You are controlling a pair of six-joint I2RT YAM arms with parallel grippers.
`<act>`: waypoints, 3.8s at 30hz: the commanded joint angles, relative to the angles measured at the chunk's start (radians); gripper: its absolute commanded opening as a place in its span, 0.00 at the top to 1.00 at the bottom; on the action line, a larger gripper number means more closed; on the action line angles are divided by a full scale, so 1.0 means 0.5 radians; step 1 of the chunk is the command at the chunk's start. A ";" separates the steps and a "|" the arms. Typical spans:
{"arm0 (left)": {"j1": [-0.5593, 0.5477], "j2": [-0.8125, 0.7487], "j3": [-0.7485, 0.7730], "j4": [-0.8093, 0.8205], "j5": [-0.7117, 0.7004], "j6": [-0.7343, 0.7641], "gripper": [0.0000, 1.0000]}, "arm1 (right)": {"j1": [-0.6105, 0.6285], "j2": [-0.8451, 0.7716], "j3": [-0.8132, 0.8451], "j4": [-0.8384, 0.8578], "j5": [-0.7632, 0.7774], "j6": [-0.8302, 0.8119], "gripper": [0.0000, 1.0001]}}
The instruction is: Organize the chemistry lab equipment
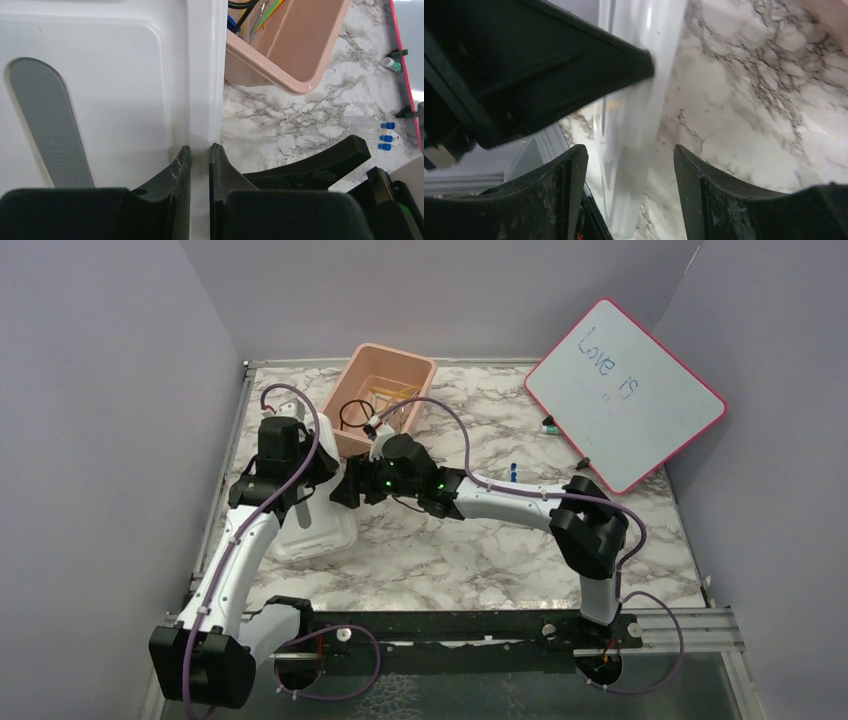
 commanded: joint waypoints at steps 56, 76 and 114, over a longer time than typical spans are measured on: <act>0.007 0.522 1.164 0.005 -0.192 0.204 0.18 | -0.554 -0.167 0.248 0.617 0.354 0.892 0.99; 0.488 0.733 0.657 0.335 0.134 -0.051 0.18 | -0.648 0.265 0.378 0.586 0.343 1.386 0.99; 0.591 1.279 0.883 0.387 0.793 -0.171 0.19 | -0.732 -0.173 -0.142 0.181 0.652 1.368 0.48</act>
